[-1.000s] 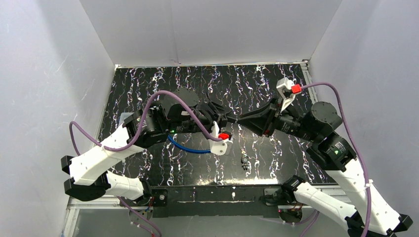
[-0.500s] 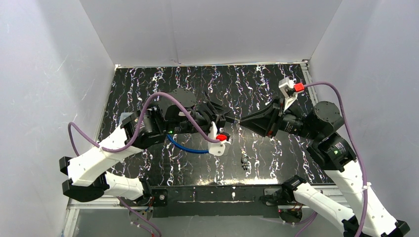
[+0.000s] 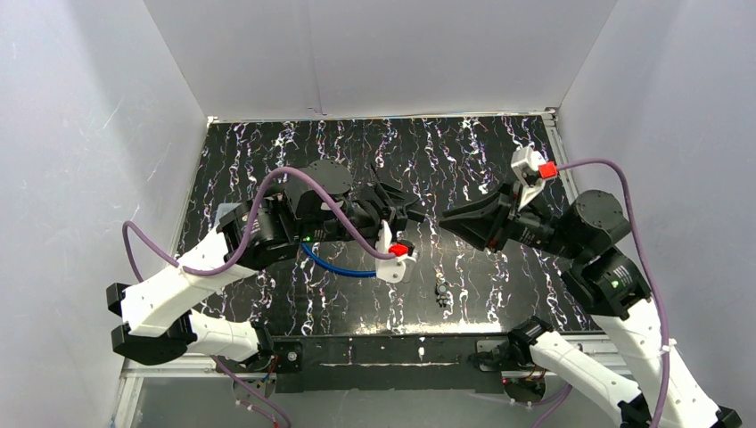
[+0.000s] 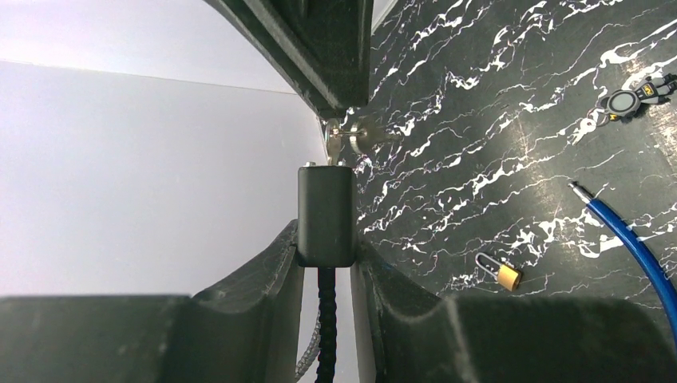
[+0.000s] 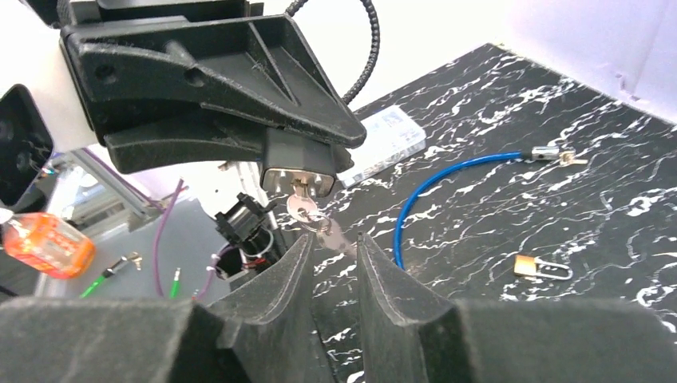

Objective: Unlock with the key

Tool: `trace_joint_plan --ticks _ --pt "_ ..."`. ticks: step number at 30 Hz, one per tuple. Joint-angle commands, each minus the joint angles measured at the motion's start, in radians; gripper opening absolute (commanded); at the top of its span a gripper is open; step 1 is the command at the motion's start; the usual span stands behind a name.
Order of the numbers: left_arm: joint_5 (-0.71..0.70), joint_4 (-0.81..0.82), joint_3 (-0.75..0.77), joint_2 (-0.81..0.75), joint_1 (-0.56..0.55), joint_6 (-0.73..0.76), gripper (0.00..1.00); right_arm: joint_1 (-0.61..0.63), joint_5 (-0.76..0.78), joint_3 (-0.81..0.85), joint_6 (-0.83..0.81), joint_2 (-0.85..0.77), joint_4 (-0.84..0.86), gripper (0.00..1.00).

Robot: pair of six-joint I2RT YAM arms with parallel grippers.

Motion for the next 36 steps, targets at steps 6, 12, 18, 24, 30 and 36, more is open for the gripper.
trace_joint_plan --ticks 6,12,18,24,30,36 --pt "0.032 0.019 0.021 -0.02 -0.008 -0.007 0.0 0.035 0.061 0.02 -0.195 -0.041 0.009 0.36" --pt "0.035 0.016 0.03 -0.007 -0.008 -0.011 0.0 0.061 0.052 0.043 -0.252 -0.03 0.022 0.35" --pt "0.031 0.016 0.031 -0.007 -0.008 -0.013 0.0 0.081 0.025 0.056 -0.264 0.0 0.025 0.19" --pt "0.033 0.013 0.047 0.0 -0.008 -0.049 0.0 0.099 0.021 0.067 -0.28 0.023 0.031 0.09" --pt "0.051 -0.029 0.067 0.012 -0.008 -0.088 0.0 0.114 0.026 0.081 -0.282 0.047 0.04 0.01" --pt "0.044 -0.062 0.072 0.013 -0.008 -0.099 0.0 0.132 0.068 0.092 -0.311 0.045 0.002 0.02"
